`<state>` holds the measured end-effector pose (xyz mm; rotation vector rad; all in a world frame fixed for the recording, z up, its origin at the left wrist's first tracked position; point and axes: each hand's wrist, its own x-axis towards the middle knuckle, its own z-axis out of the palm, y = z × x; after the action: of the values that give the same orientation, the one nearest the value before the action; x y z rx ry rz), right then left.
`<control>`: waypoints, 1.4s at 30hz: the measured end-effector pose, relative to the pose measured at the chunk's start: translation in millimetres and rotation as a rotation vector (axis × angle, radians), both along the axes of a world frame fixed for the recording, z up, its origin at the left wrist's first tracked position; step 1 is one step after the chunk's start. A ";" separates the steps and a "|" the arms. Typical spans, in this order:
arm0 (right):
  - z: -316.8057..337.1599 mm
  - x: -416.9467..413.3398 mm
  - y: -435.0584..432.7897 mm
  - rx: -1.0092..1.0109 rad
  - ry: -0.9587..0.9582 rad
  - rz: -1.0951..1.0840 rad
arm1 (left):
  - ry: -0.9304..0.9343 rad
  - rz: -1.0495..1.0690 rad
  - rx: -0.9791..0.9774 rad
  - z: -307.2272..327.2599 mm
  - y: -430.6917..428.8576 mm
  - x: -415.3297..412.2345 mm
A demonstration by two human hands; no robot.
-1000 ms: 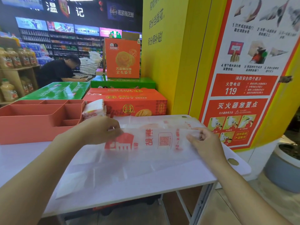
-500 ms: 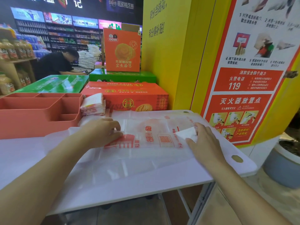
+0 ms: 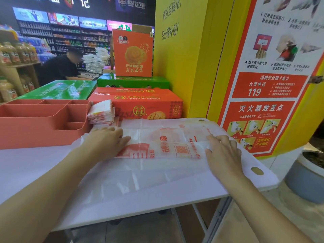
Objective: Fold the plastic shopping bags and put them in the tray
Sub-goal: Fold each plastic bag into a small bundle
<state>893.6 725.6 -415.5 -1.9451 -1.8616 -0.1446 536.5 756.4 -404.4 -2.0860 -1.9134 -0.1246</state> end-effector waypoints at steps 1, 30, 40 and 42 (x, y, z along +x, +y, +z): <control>-0.2 0.2 0.4 -0.001 -0.008 0.003 | 0.028 0.066 0.019 1.6 0.7 -2.0; 9.6 -17.1 -10.8 0.084 -0.127 0.241 | -0.240 -0.344 -0.133 -14.4 -9.8 28.2; 5.1 -62.2 -8.9 -0.396 -0.179 0.593 | -0.226 -0.228 -0.462 -8.5 -22.6 39.1; 5.4 -61.4 -7.5 -0.431 -0.215 0.593 | -0.197 -0.206 -0.488 -8.2 -23.7 41.3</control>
<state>832.2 718.2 -410.1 -1.5668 -2.7072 0.2613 577.8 732.6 -412.6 -2.6780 -1.9854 0.1094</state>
